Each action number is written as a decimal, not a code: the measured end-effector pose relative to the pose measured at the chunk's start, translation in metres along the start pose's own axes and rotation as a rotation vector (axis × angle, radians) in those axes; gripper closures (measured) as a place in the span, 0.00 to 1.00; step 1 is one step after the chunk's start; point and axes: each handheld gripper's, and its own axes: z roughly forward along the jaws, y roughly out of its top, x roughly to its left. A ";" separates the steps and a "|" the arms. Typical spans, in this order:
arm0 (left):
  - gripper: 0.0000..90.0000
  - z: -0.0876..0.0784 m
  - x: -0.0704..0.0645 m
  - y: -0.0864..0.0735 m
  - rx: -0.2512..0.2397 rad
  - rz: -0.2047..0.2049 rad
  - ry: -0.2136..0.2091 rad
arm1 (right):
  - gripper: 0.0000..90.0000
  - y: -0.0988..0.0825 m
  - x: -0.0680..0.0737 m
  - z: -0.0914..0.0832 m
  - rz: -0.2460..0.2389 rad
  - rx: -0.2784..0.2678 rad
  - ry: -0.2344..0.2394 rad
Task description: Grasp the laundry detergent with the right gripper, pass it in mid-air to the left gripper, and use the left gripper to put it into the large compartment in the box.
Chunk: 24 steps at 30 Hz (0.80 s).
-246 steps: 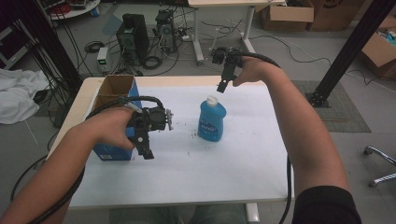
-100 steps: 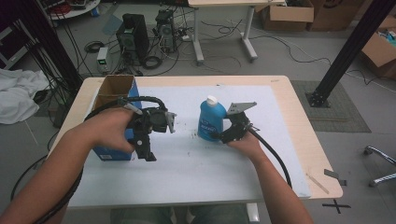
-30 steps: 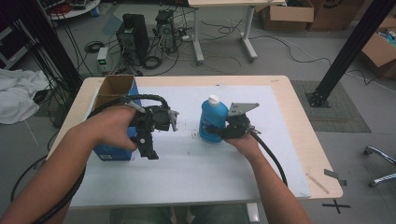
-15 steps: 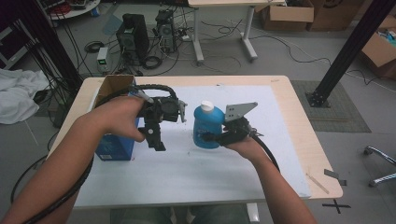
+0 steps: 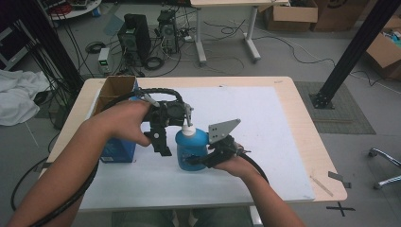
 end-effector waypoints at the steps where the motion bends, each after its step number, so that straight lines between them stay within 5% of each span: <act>1: 0.00 0.000 0.000 0.000 0.000 0.000 0.000 | 0.50 0.000 0.000 0.000 0.000 0.000 0.000; 24: 0.01 0.009 -0.003 0.011 0.012 -0.022 0.017 | 0.50 0.014 -0.005 0.040 -0.005 -0.033 -0.010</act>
